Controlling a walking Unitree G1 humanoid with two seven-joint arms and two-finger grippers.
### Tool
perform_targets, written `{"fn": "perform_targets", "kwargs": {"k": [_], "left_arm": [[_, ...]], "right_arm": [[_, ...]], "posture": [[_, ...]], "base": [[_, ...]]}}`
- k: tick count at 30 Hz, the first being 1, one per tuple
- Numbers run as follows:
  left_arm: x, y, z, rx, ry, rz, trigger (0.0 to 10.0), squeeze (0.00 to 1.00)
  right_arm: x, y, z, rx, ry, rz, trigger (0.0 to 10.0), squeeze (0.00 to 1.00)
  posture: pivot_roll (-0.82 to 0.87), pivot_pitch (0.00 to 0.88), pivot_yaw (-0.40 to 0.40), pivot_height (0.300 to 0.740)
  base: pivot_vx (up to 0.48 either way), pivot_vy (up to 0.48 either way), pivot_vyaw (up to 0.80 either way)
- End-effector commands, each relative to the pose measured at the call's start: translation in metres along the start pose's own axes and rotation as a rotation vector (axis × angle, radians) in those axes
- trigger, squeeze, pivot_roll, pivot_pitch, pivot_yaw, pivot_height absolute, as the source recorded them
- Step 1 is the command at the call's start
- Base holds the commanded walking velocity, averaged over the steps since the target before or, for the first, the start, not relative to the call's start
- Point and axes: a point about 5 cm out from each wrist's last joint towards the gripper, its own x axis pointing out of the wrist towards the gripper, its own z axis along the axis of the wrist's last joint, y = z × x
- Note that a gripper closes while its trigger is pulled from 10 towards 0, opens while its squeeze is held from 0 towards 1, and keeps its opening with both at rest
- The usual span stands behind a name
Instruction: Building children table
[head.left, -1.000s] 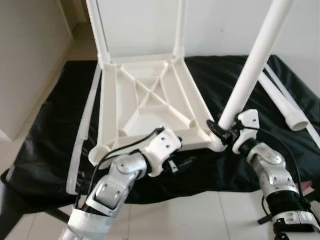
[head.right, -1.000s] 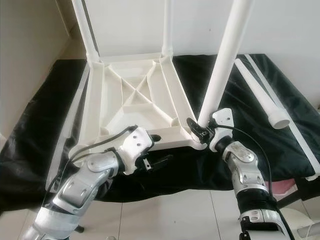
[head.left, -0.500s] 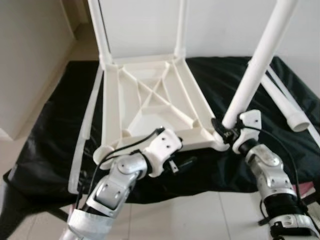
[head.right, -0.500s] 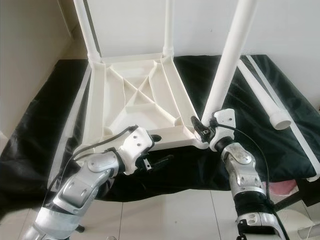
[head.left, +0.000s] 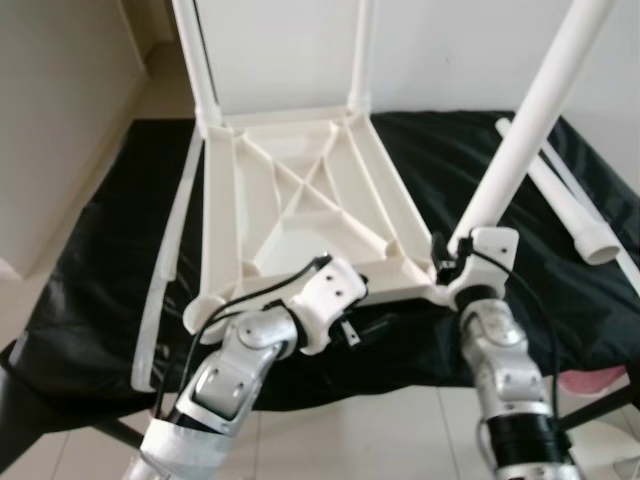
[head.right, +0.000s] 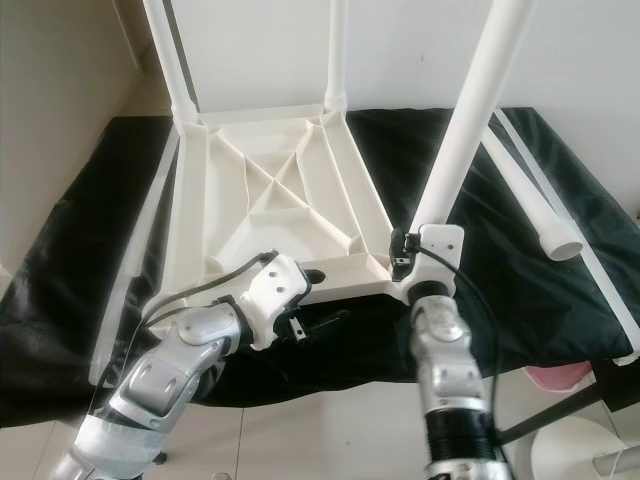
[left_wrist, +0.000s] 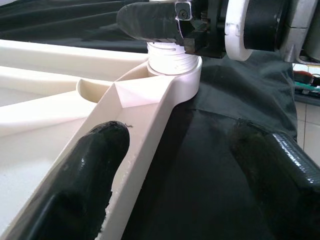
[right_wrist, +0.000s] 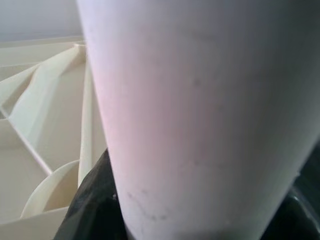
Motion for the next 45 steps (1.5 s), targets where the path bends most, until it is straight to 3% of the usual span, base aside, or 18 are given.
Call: {"fn": "perform_targets", "kwargs": {"k": [1,4,12,24,37,38,40,41,45], "left_arm": [[0.000,0.001,-0.003,0.000,0.010,0.042,10.0,0.00],[-0.001,0.001,-0.002,-0.002,0.008,0.041,10.0,0.00],[-0.002,0.006,0.001,0.029,0.017,0.032,10.0,0.00],[-0.007,0.012,0.001,0.014,0.017,0.100,10.0,0.00],[-0.007,0.012,0.001,0.007,0.016,0.106,10.0,0.00],[-0.008,0.012,0.001,0.007,0.017,0.106,10.0,0.00],[-0.008,0.012,0.001,0.007,0.018,0.106,10.0,0.00],[-0.008,0.012,0.001,0.008,0.019,0.105,10.0,0.00],[-0.008,0.013,0.002,0.010,0.019,0.106,10.0,0.00]], "right_arm": [[-0.014,-0.005,-0.029,0.016,0.147,-0.131,10.0,0.00],[-0.018,0.005,-0.028,0.085,0.150,-0.142,10.0,0.00],[-0.022,0.011,-0.024,0.081,0.145,-0.128,10.0,0.00],[-0.021,0.003,-0.015,0.019,0.119,-0.136,10.0,0.00],[-0.023,0.005,-0.013,0.015,0.112,-0.125,10.0,0.01],[-0.023,0.005,-0.012,0.014,0.107,-0.120,10.0,0.75],[-0.024,0.005,-0.012,0.013,0.104,-0.116,10.0,0.75],[-0.024,0.005,-0.011,0.015,0.098,-0.108,10.0,1.00],[-0.024,0.005,-0.002,0.017,0.038,-0.055,10.0,1.00]], "posture": [[-0.05,0.083,-0.011,0.740],[-0.05,0.084,-0.002,0.740],[0.01,0.081,-0.001,0.740],[0.03,0.075,-0.040,0.740],[0.03,0.084,-0.034,0.740],[0.03,0.084,-0.034,0.740],[0.03,0.084,-0.034,0.740],[0.03,0.087,-0.034,0.740],[0.03,0.090,-0.034,0.740]], "base": [[0.000,0.000,0.00],[0.000,0.000,0.00],[0.000,0.000,0.00],[0.000,0.000,0.00],[0.000,0.000,0.00],[0.000,0.000,0.00],[0.000,0.000,0.00],[0.000,0.000,0.00],[0.000,0.000,0.00]]}}
